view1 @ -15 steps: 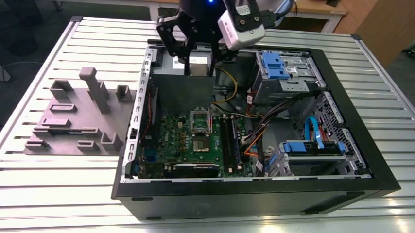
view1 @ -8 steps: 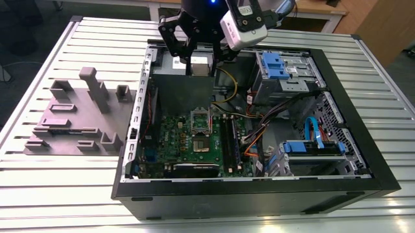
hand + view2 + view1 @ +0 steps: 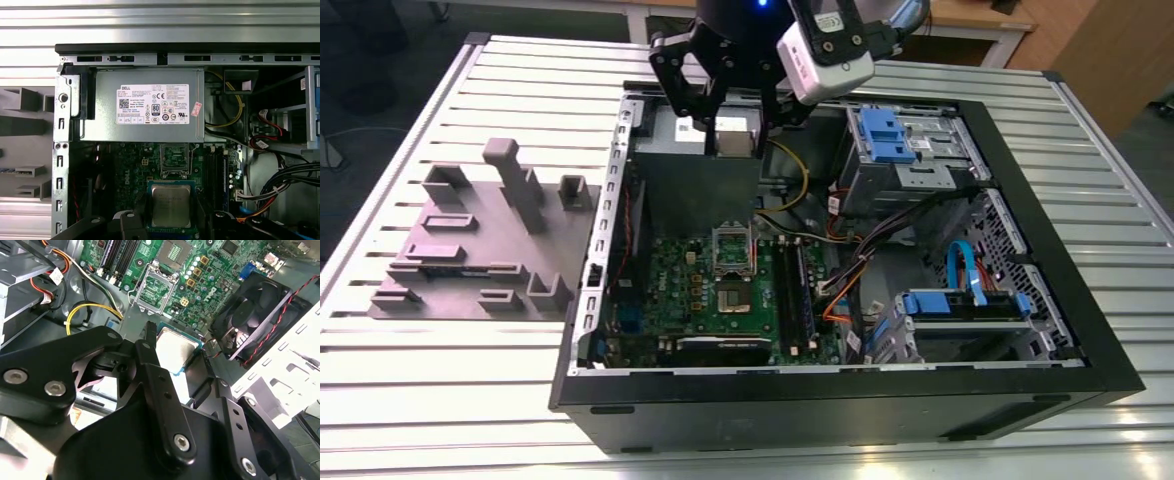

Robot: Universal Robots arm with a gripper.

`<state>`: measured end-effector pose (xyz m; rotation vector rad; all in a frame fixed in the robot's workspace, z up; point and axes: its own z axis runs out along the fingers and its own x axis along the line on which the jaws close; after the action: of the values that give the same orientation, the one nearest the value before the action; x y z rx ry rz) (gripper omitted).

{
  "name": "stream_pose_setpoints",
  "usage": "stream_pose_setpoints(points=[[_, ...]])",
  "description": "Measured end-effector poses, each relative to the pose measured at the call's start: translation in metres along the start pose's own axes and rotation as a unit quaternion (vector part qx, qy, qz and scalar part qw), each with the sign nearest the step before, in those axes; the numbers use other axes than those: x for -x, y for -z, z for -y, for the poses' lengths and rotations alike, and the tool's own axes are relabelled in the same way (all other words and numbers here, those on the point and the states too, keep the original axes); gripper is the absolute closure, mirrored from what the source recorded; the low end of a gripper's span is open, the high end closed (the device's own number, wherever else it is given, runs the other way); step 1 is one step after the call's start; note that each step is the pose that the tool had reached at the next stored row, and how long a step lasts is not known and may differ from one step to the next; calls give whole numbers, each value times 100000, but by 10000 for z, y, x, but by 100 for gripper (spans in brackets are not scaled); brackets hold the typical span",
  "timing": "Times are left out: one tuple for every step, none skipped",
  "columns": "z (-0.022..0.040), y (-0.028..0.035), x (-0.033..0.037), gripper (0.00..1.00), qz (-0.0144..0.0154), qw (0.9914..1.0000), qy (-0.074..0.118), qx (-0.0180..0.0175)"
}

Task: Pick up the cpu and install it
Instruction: 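Place the cpu into insertion slot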

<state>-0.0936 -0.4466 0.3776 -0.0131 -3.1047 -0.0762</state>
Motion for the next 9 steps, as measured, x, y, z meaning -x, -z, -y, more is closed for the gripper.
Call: stream_pose_setpoints(points=[[0, -4, 0, 53, 3, 100000, 1, 4], [1, -7, 0, 53, 0, 100000, -1, -2], [1, -12, 0, 53, 0, 100000, -1, 1], [2, -16, 0, 53, 1, 100000, 1, 1], [3, -22, 1, 53, 2, 100000, 0, 2], [4, -29, 1, 53, 2, 100000, 1, 2], [6, -35, 1, 53, 2, 100000, 2, 3], [7, -42, 1, 53, 1, 100000, 3, 0], [8, -48, 1, 53, -1, 100000, 1, -3]])
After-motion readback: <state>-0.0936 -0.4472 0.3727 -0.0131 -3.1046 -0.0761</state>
